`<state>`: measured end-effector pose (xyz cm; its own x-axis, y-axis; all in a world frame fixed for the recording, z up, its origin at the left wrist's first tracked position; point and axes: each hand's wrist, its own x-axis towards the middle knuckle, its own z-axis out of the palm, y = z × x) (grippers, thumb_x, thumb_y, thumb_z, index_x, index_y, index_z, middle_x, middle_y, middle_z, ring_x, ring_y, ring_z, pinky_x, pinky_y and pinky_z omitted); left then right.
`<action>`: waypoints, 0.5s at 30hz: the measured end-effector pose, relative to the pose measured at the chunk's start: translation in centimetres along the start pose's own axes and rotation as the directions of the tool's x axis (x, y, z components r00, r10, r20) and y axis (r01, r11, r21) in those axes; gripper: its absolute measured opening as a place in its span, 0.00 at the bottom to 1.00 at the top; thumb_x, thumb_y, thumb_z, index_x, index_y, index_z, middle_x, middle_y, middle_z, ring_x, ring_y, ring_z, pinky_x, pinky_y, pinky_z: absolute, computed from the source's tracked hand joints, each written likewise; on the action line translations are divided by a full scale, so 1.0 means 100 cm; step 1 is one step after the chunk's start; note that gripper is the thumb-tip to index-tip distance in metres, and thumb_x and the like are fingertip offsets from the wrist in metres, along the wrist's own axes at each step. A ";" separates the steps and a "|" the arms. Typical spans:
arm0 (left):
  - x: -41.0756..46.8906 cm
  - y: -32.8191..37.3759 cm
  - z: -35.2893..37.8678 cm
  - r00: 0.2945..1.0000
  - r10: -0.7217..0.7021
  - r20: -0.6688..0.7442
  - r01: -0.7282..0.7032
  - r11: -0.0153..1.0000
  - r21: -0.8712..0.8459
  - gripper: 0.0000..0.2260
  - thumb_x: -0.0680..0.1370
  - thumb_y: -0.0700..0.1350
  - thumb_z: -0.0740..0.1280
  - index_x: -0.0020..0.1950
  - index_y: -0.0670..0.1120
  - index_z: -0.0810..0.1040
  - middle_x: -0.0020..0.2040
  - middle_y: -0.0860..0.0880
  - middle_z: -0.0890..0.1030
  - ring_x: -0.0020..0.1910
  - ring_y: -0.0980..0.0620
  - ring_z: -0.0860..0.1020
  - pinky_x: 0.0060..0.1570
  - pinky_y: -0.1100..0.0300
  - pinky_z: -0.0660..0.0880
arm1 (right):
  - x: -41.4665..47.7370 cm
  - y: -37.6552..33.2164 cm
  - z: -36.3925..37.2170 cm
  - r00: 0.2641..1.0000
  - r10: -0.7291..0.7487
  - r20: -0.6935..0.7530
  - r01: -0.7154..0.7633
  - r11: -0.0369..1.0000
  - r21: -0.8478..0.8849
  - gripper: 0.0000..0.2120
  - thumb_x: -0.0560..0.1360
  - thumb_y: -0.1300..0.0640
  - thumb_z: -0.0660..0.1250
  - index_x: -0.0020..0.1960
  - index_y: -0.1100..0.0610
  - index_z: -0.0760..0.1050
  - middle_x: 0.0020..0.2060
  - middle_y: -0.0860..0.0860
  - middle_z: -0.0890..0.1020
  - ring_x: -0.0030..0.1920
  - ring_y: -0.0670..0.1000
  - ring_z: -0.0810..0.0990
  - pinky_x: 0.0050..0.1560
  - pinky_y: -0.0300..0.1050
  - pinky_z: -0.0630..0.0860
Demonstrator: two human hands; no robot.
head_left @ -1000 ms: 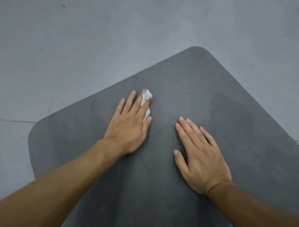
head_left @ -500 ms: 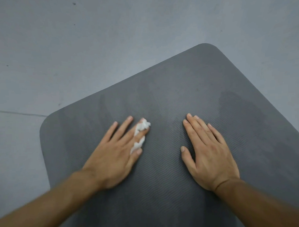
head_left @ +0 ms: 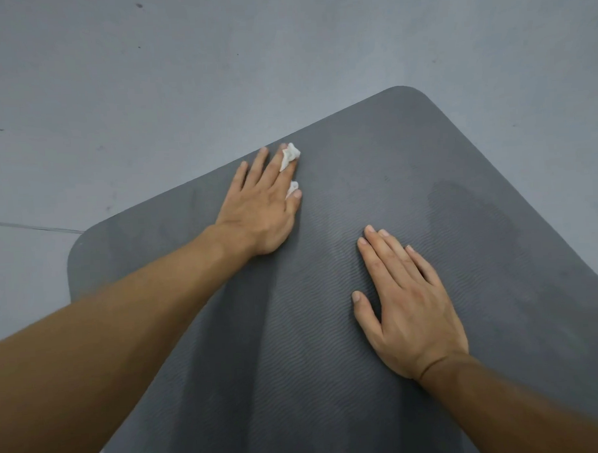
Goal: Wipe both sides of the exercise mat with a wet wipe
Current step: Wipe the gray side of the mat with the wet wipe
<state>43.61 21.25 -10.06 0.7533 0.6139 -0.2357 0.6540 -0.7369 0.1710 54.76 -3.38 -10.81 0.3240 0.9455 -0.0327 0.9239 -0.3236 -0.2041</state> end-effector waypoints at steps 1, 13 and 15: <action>-0.006 0.006 0.002 0.998 0.055 -0.008 -0.055 0.998 0.010 0.27 0.87 0.55 0.43 0.85 0.51 0.40 0.85 0.53 0.40 0.83 0.51 0.38 0.81 0.49 0.38 | 0.000 0.000 0.000 1.000 0.001 -0.001 -0.001 1.000 -0.001 0.33 0.83 0.42 0.51 0.84 0.55 0.56 0.83 0.50 0.57 0.83 0.47 0.52 0.82 0.51 0.50; -0.163 0.023 0.034 0.880 0.467 0.087 -0.475 0.866 0.153 0.28 0.86 0.56 0.53 0.85 0.48 0.56 0.85 0.51 0.51 0.84 0.48 0.49 0.78 0.47 0.51 | 0.000 0.000 0.001 1.000 -0.003 -0.011 0.003 1.000 -0.002 0.33 0.82 0.42 0.52 0.83 0.56 0.57 0.83 0.50 0.57 0.83 0.48 0.53 0.81 0.53 0.54; -0.156 0.013 0.030 0.903 0.422 0.079 -0.430 0.892 0.144 0.28 0.86 0.55 0.51 0.85 0.49 0.53 0.85 0.53 0.51 0.84 0.49 0.48 0.79 0.48 0.49 | 0.000 0.000 0.001 1.000 -0.002 -0.013 0.002 1.000 -0.004 0.33 0.82 0.43 0.52 0.83 0.56 0.58 0.83 0.50 0.57 0.83 0.48 0.53 0.81 0.53 0.53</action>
<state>32.54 9.87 -9.06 0.9511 0.2208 -0.2160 0.2496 -0.9613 0.1163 54.74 -3.39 -10.86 0.3248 0.9456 -0.0199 0.9253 -0.3221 -0.2003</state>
